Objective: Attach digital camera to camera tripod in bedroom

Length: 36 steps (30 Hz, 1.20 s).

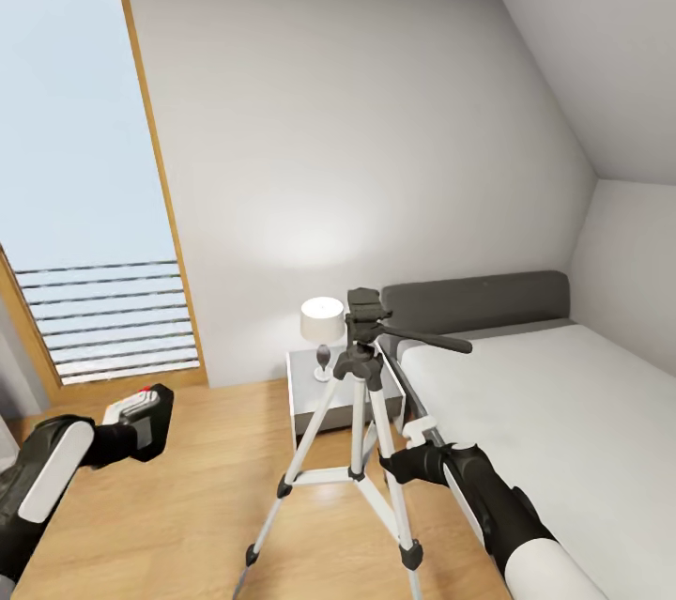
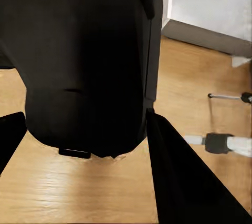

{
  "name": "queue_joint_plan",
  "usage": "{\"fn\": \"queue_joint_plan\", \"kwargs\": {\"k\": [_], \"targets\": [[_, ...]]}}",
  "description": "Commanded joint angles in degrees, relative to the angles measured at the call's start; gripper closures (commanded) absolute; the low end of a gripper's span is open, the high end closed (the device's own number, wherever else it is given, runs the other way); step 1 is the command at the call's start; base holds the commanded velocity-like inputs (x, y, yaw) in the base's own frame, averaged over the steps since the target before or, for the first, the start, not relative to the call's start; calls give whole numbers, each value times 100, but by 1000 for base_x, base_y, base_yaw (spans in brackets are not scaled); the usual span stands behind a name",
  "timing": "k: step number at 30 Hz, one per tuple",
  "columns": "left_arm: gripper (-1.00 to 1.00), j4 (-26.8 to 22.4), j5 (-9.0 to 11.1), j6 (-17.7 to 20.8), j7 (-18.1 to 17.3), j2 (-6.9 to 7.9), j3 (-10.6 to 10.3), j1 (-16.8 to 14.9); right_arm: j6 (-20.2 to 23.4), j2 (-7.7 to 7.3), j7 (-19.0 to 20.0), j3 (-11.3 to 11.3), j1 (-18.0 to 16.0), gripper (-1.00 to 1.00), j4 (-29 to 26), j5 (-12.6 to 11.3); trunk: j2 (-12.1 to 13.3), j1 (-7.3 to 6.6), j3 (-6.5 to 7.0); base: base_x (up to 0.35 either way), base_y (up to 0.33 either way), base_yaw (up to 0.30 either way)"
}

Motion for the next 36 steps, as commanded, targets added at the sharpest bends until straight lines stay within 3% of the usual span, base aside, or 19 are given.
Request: {"fn": "queue_joint_plan", "kwargs": {"k": [1,7,8,11,12,15,16,19,20,22,23,25,26,29,32,36], "targets": [[100,-3,73,102,53,-10,18,-203,-446,-1,33,10,4,100,337,83,-2,3,-6,0,0,0],[100,115,88,366,86,-203,65,-1385,-460,-1,55,14,4,100,347,79,-2,3,-6,0,0,0],[100,195,89,398,90,-294,69,-1723,-461,1,57,14,4,100,351,77,-2,3,-6,0,0,0],[100,379,90,425,94,-443,75,-2180,-462,3,59,15,4,100,353,76,-2,3,-6,0,0,0],[100,523,89,436,95,-565,77,-2472,-463,4,59,15,4,100,355,76,-2,3,-6,0,0,0],[100,751,84,448,99,-803,76,-2917,-463,5,61,15,4,100,355,81,-2,3,-6,0,0,0],[100,923,74,453,102,-986,75,-3208,-463,2,61,15,4,100,356,82,-2,3,-6,0,0,0],[100,1241,49,456,104,-1273,73,-3656,-463,-1,61,15,4,100,356,85,-2,3,-6,0,0,0],[100,1520,37,455,105,-1467,73,-3989,-463,1,61,15,4,100,356,88,-2,3,-6,0,0,0],[100,1845,27,453,107,-1666,73,-4348,-463,3,61,15,4,100,356,88,-2,3,-6,0,0,0],[100,2177,14,449,125,-1868,72,-4705,-463,4,61,15,4,100,356,90,-2,3,-6,0,0,0],[100,2463,-4,443,175,-2066,72,-5031,-464,4,61,15,4,100,356,91,-2,3,-6,0,0,0],[100,2683,-17,437,252,-2243,72,-5303,-464,1,62,15,4,100,356,91,-2,3,-6,0,0,0],[100,2893,-29,432,417,-2504,72,-5628,-464,-2,61,15,4,100,356,92,-2,3,-6,0,0,0],[100,2960,-26,432,504,-2634,75,-5762,-464,-1,57,15,4,100,356,96,-2,3,-6,0,0,0],[100,3030,-36,438,562,-2693,64,-5825,-464,-3,53,15,4,100,356,103,-2,3,-6,0,0,0]]}}
